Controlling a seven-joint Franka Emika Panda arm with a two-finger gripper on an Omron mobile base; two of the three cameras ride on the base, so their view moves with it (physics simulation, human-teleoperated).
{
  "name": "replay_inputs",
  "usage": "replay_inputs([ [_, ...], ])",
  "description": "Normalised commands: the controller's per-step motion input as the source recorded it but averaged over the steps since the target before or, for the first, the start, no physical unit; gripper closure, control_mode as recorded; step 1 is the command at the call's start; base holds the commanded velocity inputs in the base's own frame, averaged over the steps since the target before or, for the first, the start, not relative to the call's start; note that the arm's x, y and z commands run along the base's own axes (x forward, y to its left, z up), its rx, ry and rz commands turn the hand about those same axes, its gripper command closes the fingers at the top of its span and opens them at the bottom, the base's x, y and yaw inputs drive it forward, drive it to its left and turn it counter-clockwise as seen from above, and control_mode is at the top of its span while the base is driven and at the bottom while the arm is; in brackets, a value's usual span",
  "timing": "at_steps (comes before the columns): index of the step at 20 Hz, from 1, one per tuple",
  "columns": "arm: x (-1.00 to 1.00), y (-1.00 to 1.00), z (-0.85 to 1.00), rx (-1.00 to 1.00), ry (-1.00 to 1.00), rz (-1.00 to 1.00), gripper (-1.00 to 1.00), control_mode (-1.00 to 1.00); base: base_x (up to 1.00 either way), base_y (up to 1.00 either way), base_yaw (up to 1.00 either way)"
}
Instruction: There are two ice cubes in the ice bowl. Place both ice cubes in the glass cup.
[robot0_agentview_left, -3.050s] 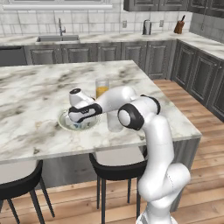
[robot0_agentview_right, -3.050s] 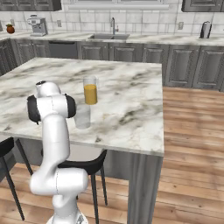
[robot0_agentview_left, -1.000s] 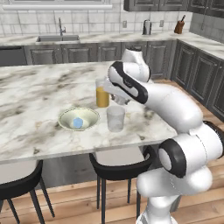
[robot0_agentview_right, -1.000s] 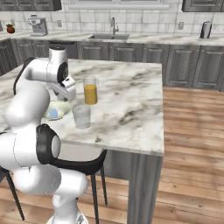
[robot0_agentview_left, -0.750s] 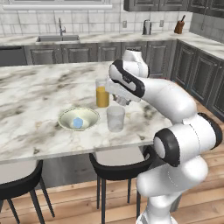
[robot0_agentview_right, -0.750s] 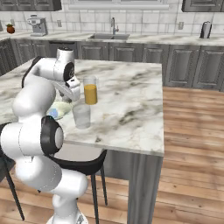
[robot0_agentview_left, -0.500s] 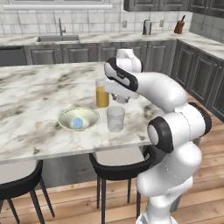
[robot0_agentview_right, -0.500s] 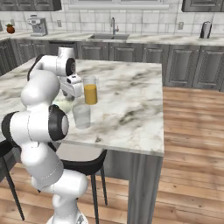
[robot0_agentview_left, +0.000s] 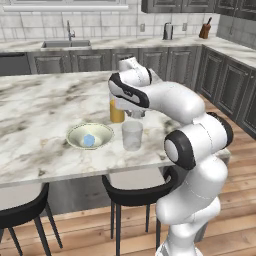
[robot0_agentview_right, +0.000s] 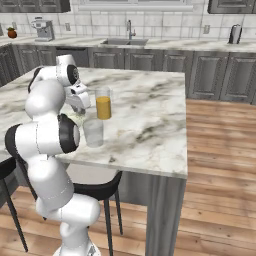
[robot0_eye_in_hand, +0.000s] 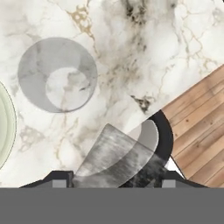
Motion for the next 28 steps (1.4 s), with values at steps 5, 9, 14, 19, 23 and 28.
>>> replay_inputs([
  [5, 0.00, -0.23, -0.16, 0.01, -0.05, 0.00, 1.00, -1.00, 0.00, 0.00, 0.00],
  [9, 0.06, -0.09, -0.06, 0.07, -0.09, -0.03, 1.00, -1.00, 0.00, 0.00, 0.00],
  [14, 0.33, 0.00, -0.07, 0.06, -0.06, -0.06, 1.00, -1.00, 0.00, 0.00, 0.00],
  [19, 0.46, 0.00, -0.11, 0.00, 0.00, -0.06, 1.00, -1.00, 0.00, 0.00, 0.00],
  [23, 0.49, 0.00, -0.18, 0.02, 0.00, -0.06, 1.00, -1.00, 0.00, 0.00, 0.00],
  [28, 0.36, 0.00, -0.19, 0.12, 0.00, -0.05, 1.00, -1.00, 0.00, 0.00, 0.00],
])
